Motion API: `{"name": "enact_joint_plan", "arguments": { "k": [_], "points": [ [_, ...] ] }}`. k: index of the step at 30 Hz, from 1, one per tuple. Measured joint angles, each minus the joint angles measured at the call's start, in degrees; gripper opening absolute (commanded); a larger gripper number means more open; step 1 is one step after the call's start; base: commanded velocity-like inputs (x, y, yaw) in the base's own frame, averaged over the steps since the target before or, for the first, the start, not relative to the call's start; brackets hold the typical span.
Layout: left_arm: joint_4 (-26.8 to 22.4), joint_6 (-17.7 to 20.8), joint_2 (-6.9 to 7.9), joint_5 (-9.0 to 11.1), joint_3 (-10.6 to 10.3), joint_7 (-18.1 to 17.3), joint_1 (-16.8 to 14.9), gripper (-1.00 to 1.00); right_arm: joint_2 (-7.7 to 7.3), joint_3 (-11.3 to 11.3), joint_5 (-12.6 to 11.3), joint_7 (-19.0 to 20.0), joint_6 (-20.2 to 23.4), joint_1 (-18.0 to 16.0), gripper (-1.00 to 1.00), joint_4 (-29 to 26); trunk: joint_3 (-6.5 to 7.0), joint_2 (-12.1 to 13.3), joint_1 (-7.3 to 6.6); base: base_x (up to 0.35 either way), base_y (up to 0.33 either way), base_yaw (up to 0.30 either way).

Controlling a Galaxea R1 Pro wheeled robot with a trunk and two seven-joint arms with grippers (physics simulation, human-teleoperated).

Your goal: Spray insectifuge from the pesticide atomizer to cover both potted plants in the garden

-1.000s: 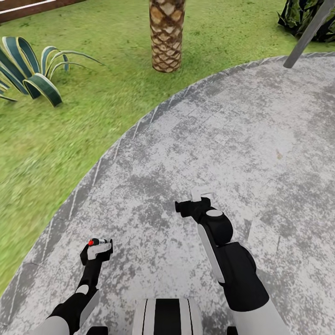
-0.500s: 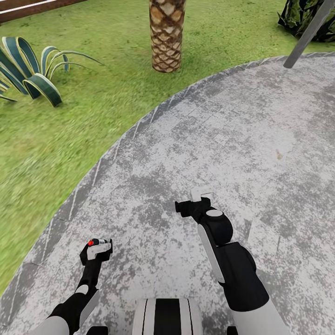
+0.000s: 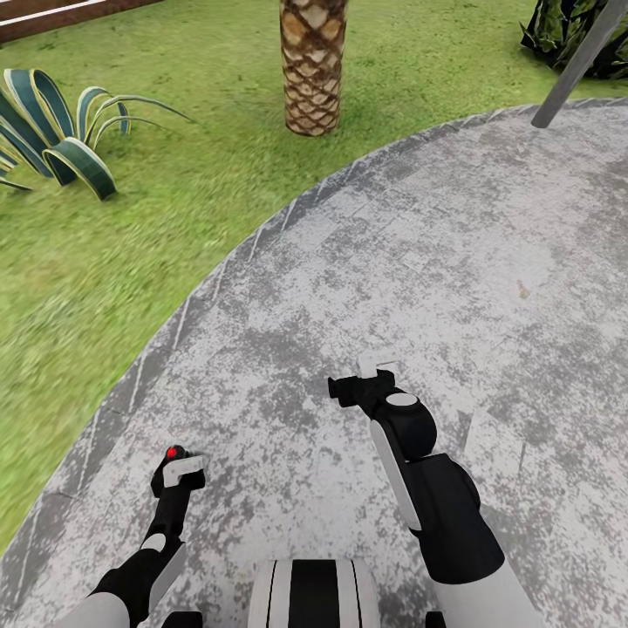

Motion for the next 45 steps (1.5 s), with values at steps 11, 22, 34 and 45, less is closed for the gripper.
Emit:
{"name": "enact_joint_plan", "arguments": {
  "k": [11,22,34,45],
  "points": [
    [-0.1,0.0,-0.03,-0.1,0.0,-0.2,0.0,-1.0,0.0,0.2,0.0,0.0,0.0,0.0,1.0,0.0,0.0,0.0,0.0,0.0,0.0,0.0],
    [-0.1,0.0,-0.03,-0.1,0.0,-0.7,-0.1,-1.0,0.0,0.2,0.0,0.0,0.0,0.0,1.0,0.0,1.99,0.1,-0.24,0.0,0.0,0.0],
    [-0.5,0.0,-0.03,-0.1,0.0,-0.6,-0.1,-1.0,0.0,0.3,0.0,0.0,0.1,0.0,1.0,0.0,4.65,0.3,-0.54,0.0,0.0,0.0],
    [-0.6,0.0,-0.03,-0.1,-0.1,-0.4,-0.1,-1.0,0.0,0.3,0.0,0.0,0.1,0.0,1.0,0.0,5.1,0.3,-0.59,0.0,0.0,0.0]
  ]
}}
